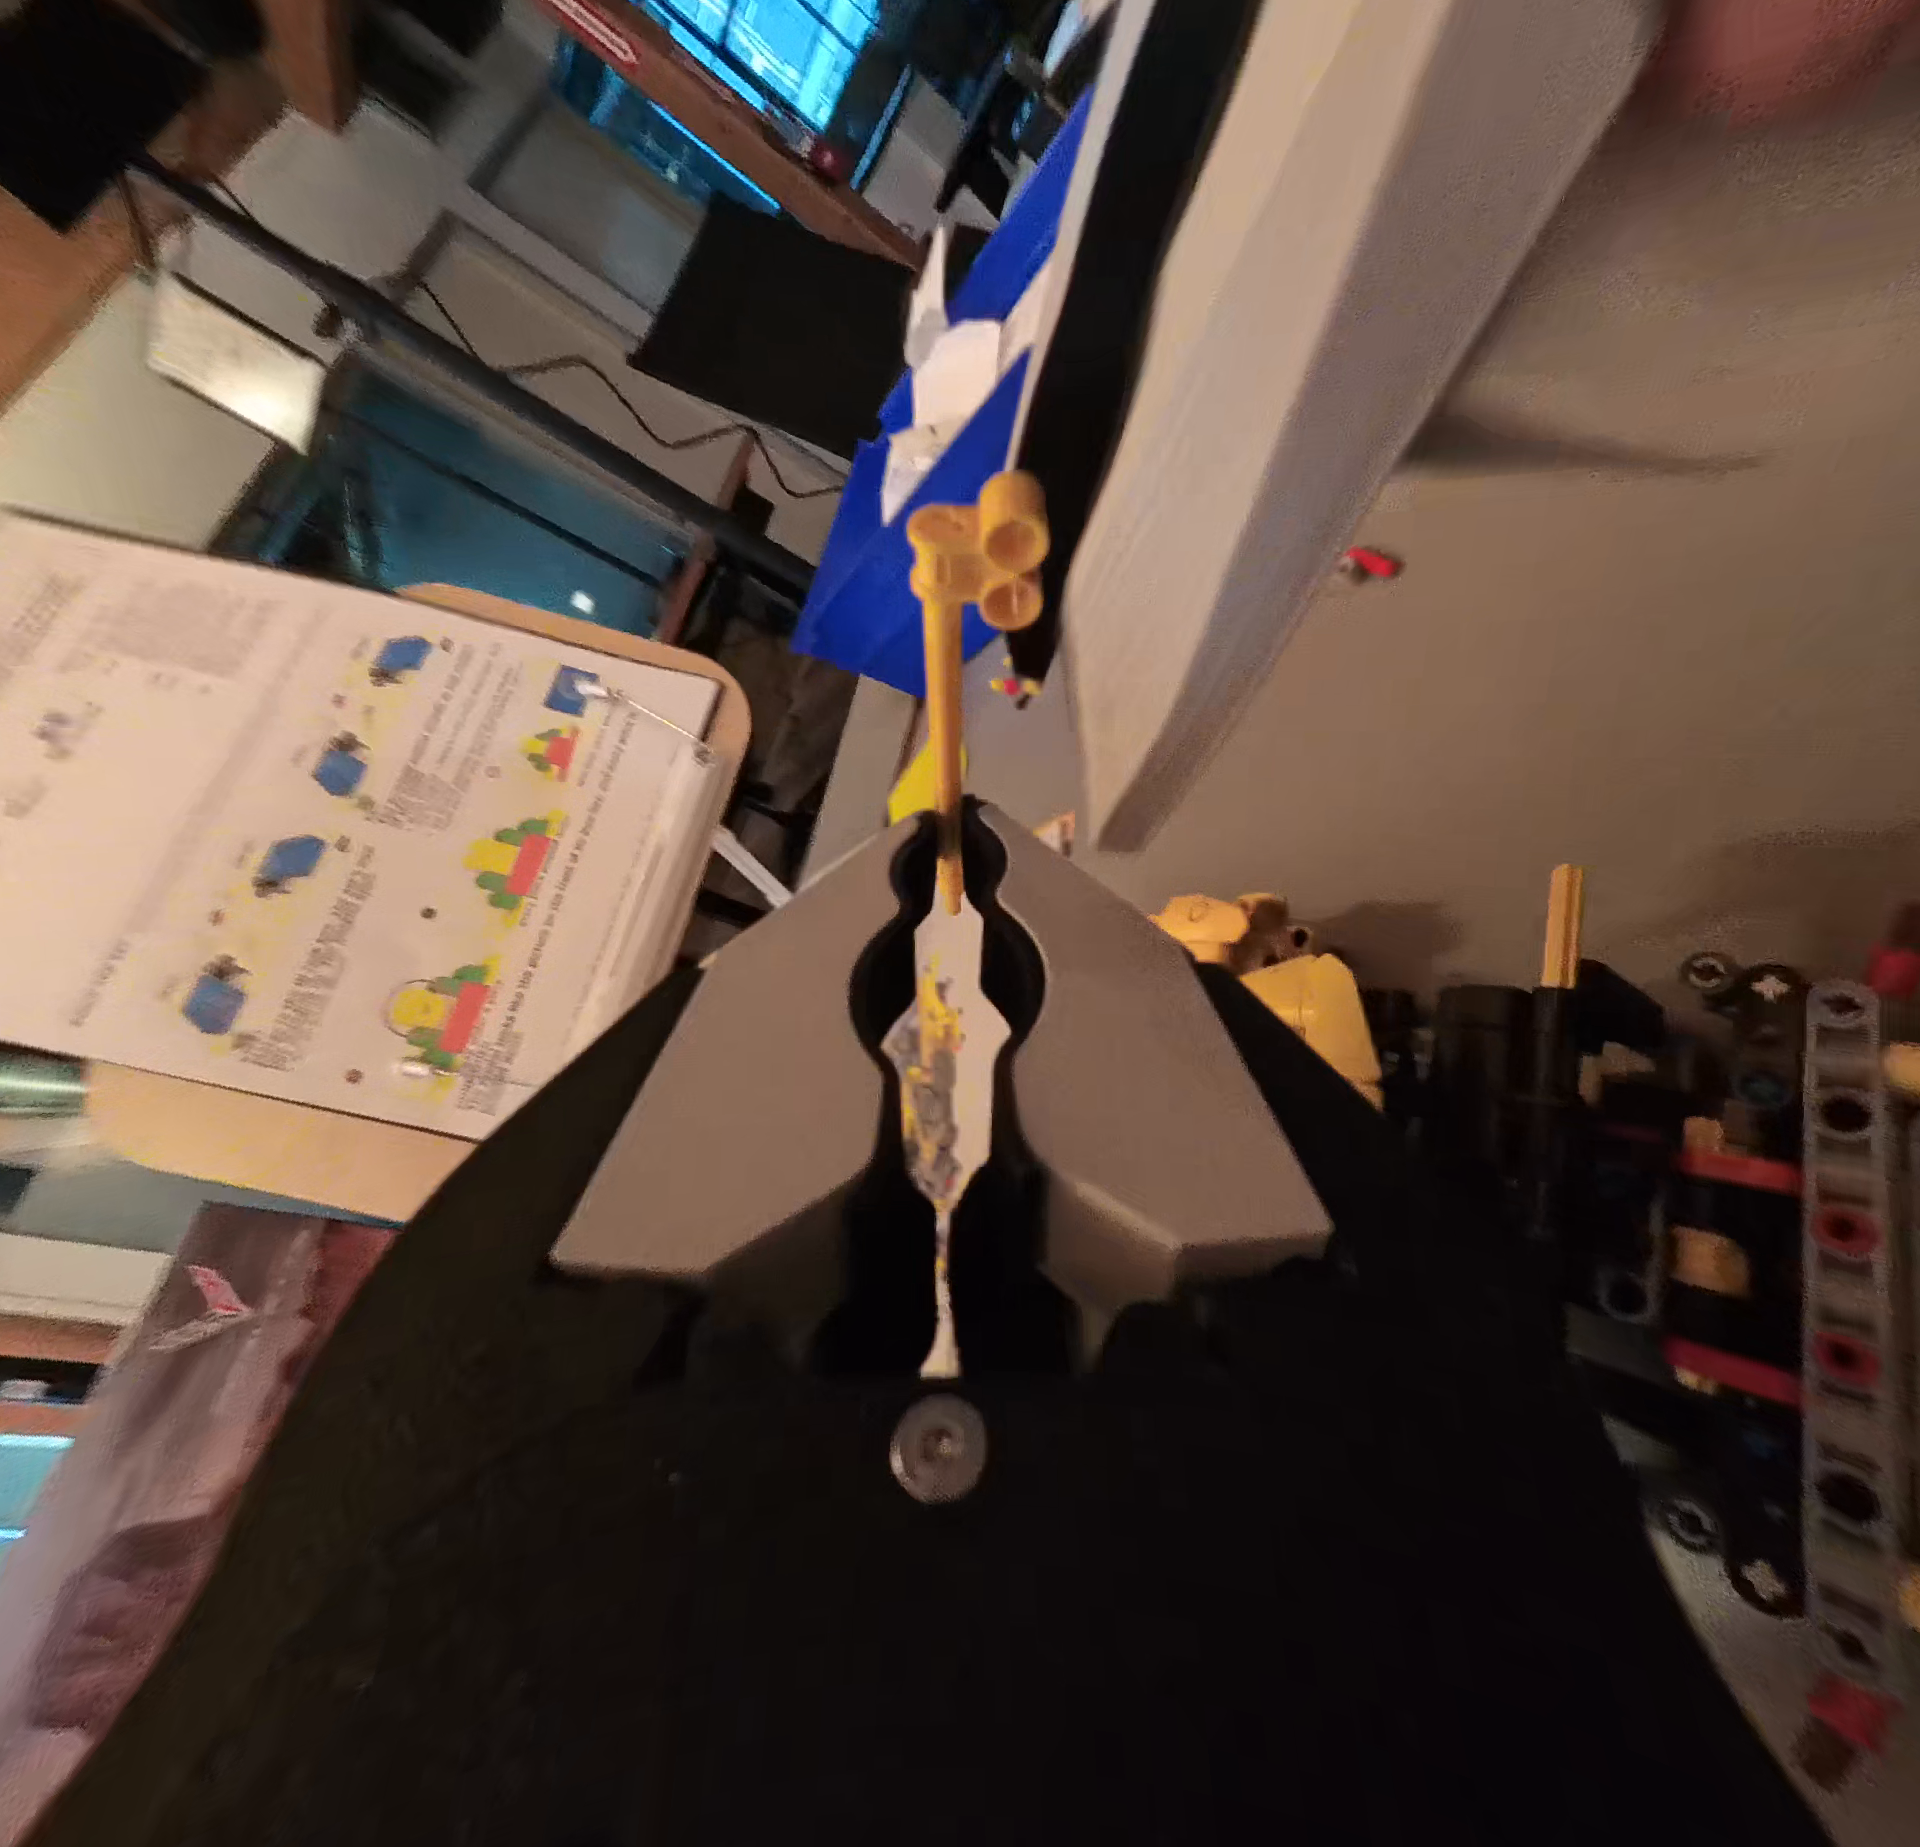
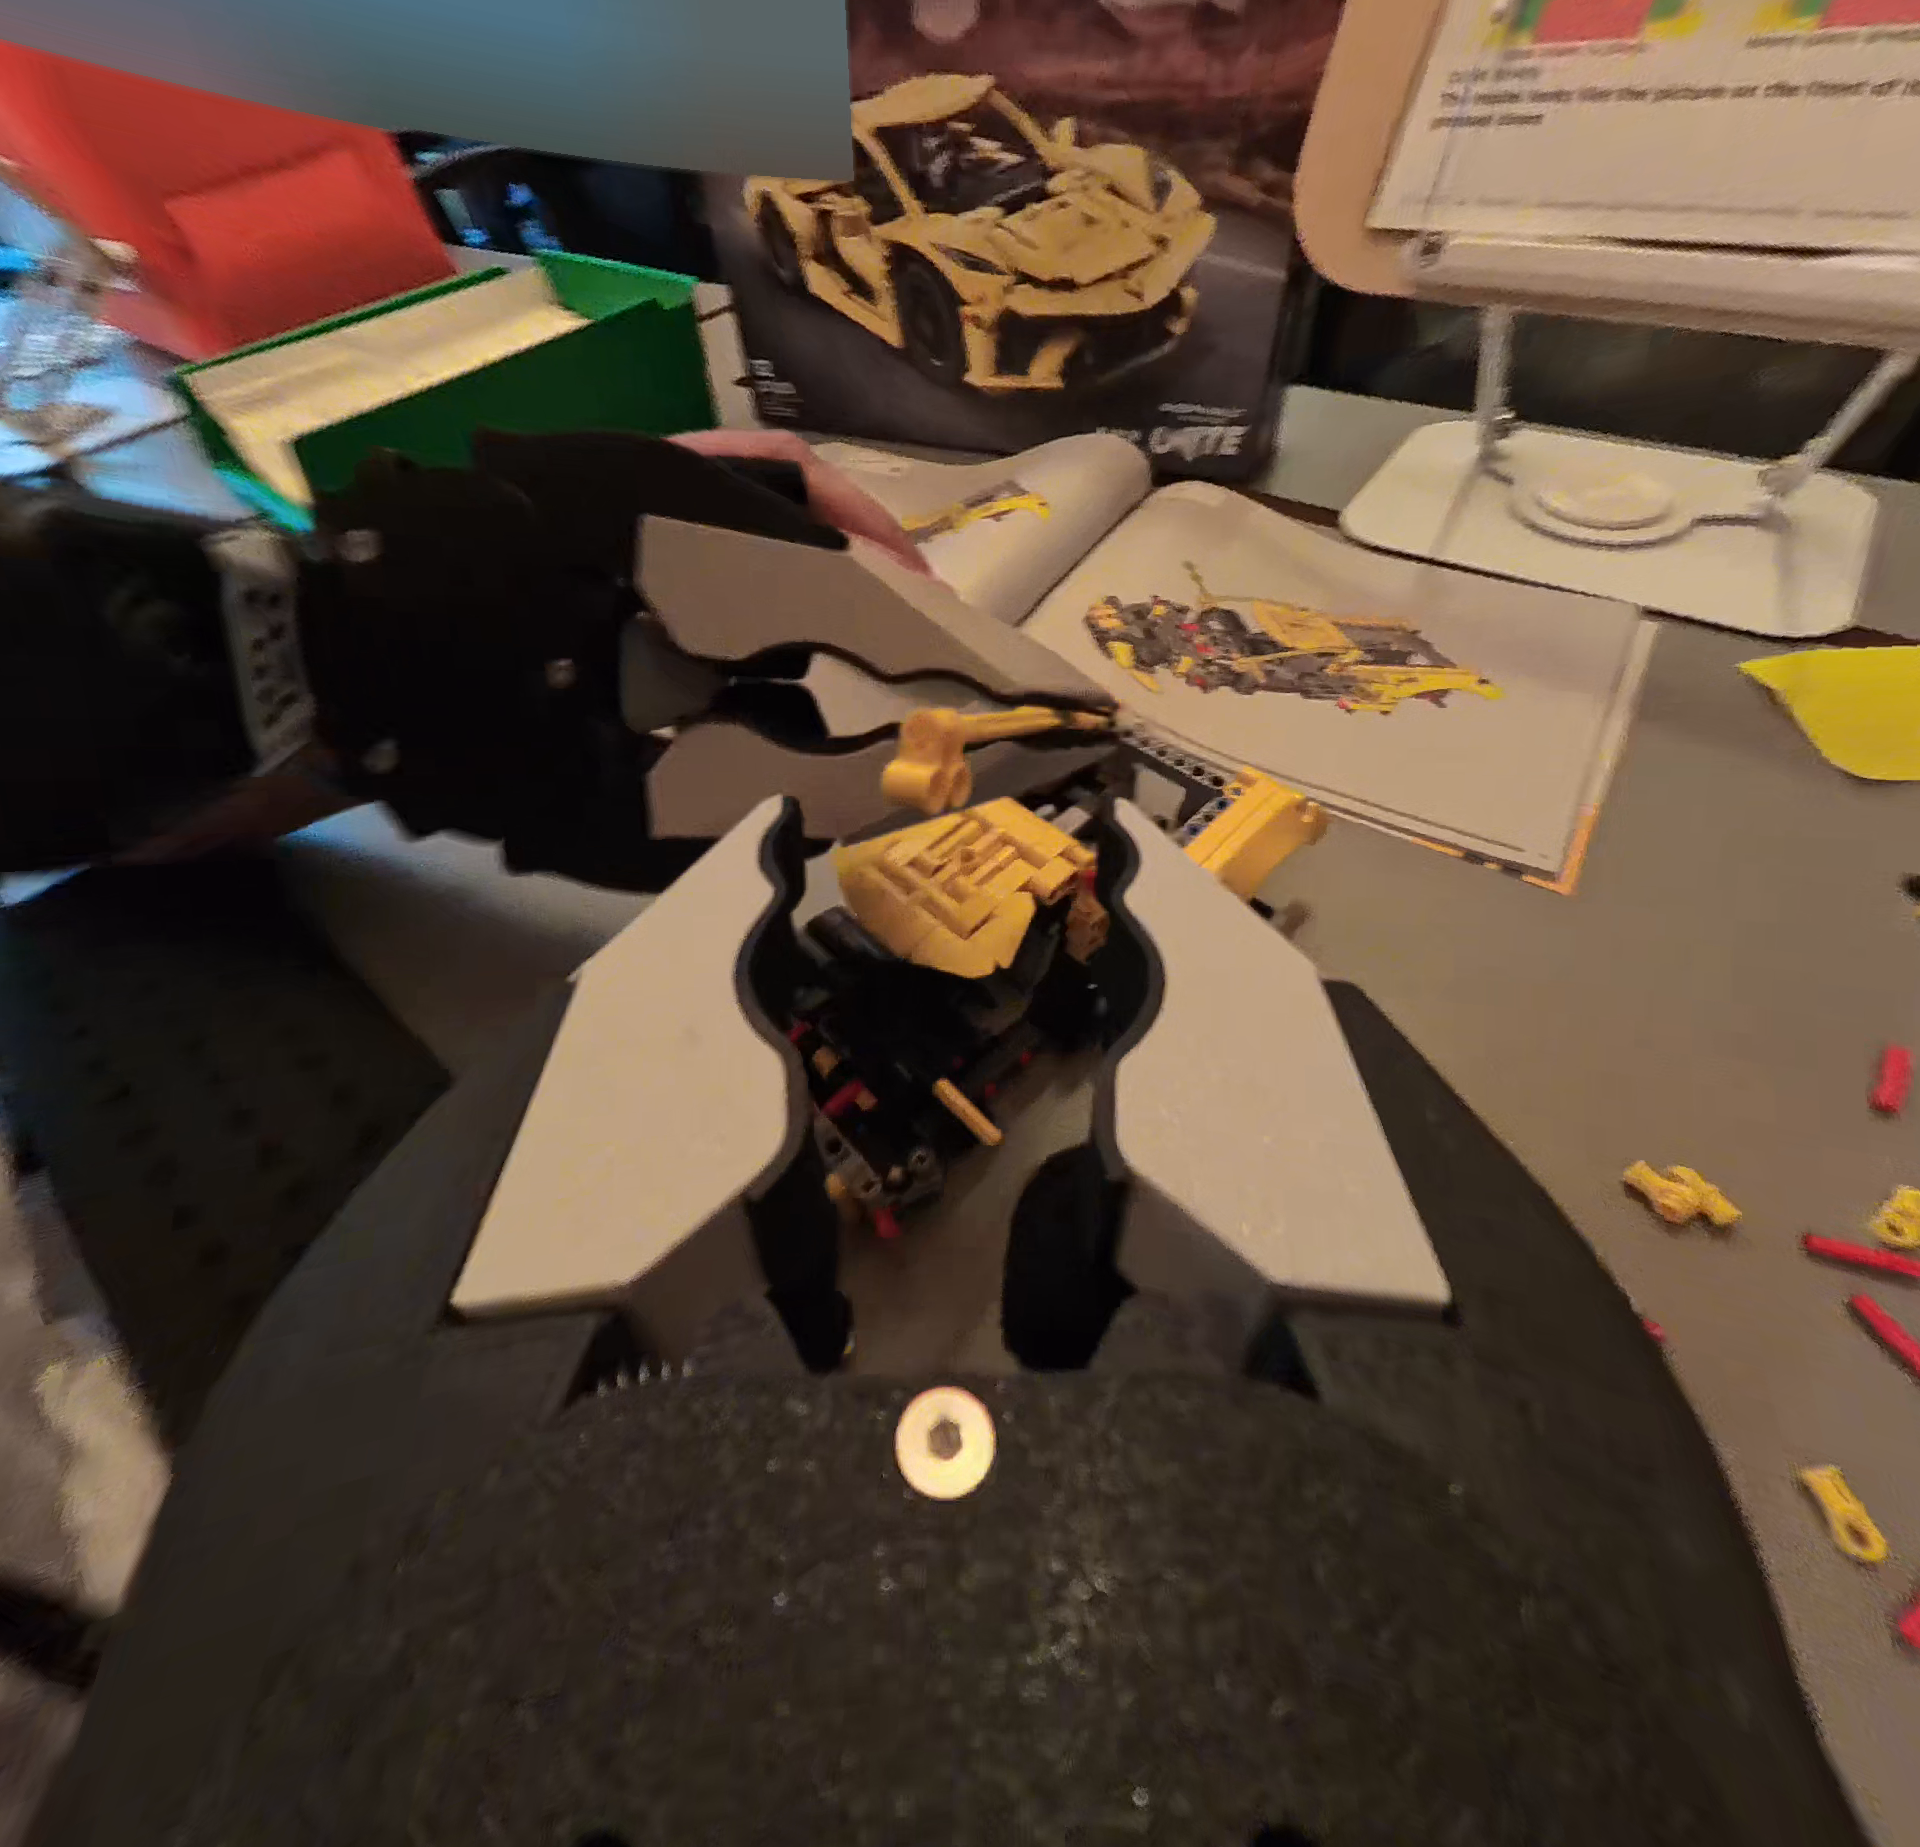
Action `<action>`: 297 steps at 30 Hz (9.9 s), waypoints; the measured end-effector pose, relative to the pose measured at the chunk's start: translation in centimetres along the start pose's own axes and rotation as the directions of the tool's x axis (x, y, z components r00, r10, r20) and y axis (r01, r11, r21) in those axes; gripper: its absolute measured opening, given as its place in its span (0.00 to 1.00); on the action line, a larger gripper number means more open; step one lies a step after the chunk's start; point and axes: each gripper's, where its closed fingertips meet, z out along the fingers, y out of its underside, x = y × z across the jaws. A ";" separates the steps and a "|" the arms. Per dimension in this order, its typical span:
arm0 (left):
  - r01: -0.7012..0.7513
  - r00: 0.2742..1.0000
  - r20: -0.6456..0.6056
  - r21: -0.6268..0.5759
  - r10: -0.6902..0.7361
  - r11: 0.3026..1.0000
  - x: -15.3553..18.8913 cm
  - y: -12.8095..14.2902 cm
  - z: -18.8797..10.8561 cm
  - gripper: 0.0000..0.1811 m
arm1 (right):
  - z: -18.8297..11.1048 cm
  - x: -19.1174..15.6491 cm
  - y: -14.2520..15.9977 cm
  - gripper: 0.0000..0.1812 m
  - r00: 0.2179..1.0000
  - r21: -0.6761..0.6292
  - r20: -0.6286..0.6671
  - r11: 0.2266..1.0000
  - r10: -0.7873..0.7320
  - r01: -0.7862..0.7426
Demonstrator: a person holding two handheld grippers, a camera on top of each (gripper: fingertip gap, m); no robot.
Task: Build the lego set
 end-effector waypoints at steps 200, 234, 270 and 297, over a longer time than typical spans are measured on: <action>0.533 0.572 -0.688 -0.102 -0.447 0.840 2.7 9.4 -2.9 0.00 | 10.3 0.9 4.2 0.02 0.795 -0.378 0.531 0.922 0.293 -0.088; 0.482 0.561 -0.720 -0.118 -0.409 0.868 3.9 8.3 -3.1 0.00 | 9.3 0.5 5.2 0.02 0.908 -0.392 0.391 0.920 0.152 0.015; 0.511 0.552 -0.728 -0.090 -0.406 0.855 4.1 7.7 -2.9 0.00 | 7.8 1.1 5.2 0.06 0.889 -0.402 0.451 0.907 0.074 0.129; 0.512 0.532 -0.720 -0.146 -0.446 0.847 3.4 7.8 -2.5 0.00 | 2.7 3.8 4.4 0.14 0.877 -0.361 0.478 0.920 0.042 0.153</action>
